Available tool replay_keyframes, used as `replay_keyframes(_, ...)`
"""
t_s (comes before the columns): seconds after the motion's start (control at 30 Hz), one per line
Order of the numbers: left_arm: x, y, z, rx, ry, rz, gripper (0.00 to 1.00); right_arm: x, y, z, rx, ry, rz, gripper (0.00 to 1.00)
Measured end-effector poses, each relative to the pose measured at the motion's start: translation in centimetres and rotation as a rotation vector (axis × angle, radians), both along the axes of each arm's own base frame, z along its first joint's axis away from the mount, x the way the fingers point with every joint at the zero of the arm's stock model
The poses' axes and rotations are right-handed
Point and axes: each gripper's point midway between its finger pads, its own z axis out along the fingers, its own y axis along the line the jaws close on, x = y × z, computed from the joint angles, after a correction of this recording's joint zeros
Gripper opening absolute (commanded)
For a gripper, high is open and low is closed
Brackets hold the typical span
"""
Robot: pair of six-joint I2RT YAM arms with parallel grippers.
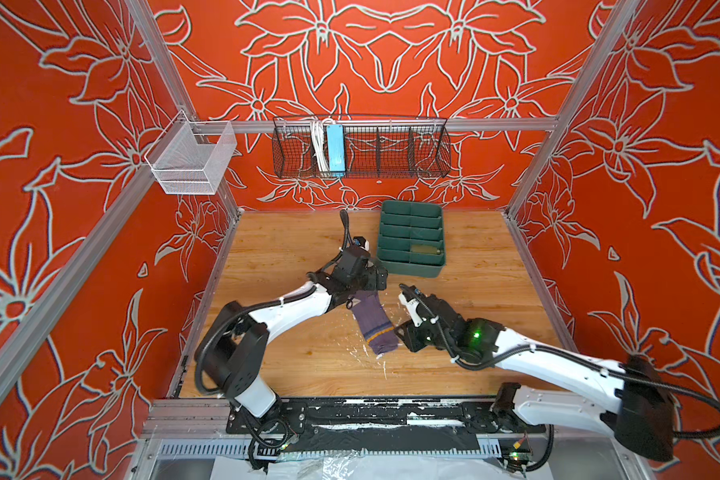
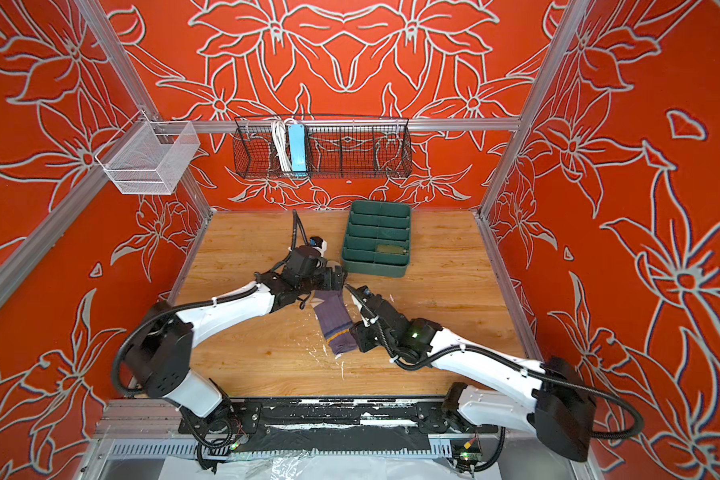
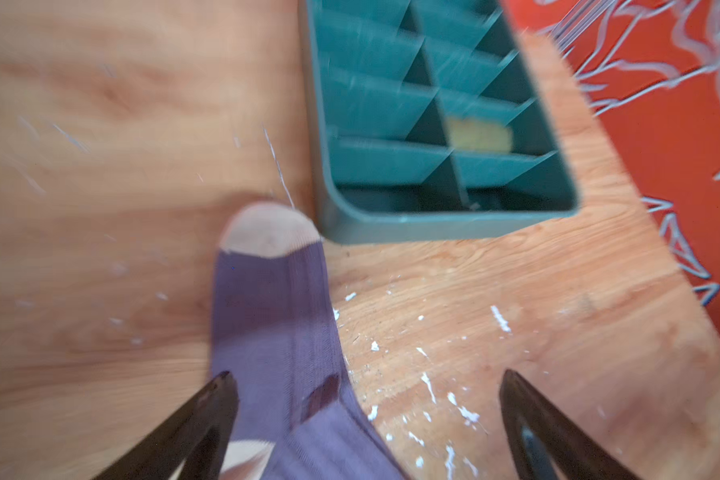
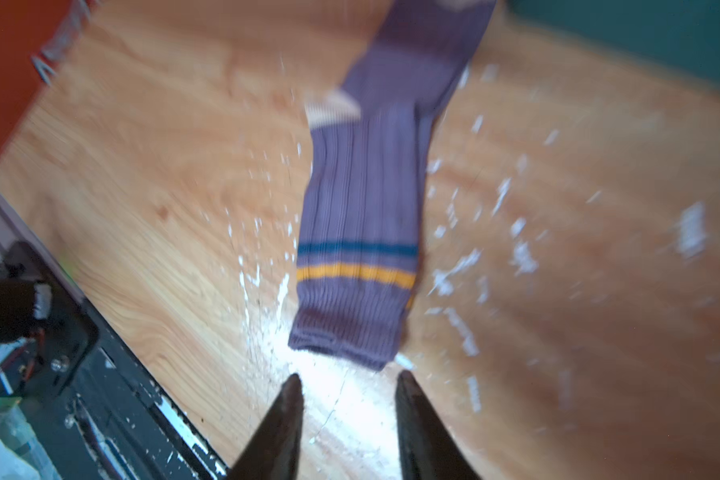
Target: Roll the socks
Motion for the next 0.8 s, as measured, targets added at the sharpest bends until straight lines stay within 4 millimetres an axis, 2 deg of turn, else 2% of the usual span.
replay_keyframes(0.1,-2.1,0.9,4.6,-0.032,-0.068,-0.045,0.97,1.8,-2.5,1.7,0.038,-0.034,-0.085,0.44)
replay_keyframes(0.17,-3.7,1.1,6.5,-0.050,-0.092,-0.099,0.97,2.6,-3.7,2.1,0.057,-0.033,-0.128,0.46)
replay_keyframes(0.3,-7.9,1.4,7.5,0.002,-0.108,-0.245,0.97,2.9,-4.9,1.7,0.091,0.008,-0.155,0.49)
replay_keyframes(0.43,-12.5,2.6,7.0,0.105,-0.192,-0.383,0.97,2.6,-4.8,0.3,0.117,0.088,-0.151,0.53)
replay_keyframes(0.53,-15.4,4.1,5.9,0.180,-0.292,-0.464,0.98,2.9,-4.9,-0.4,0.133,0.134,-0.173,0.53)
replay_keyframes(0.63,-17.3,5.3,3.2,0.263,-0.359,-0.524,0.98,3.9,-5.6,-1.1,0.150,0.172,-0.226,0.53)
replay_keyframes(0.8,-19.5,5.7,-1.4,0.403,-0.423,-0.645,0.98,5.7,-7.3,-2.0,0.185,0.224,-0.321,0.58)
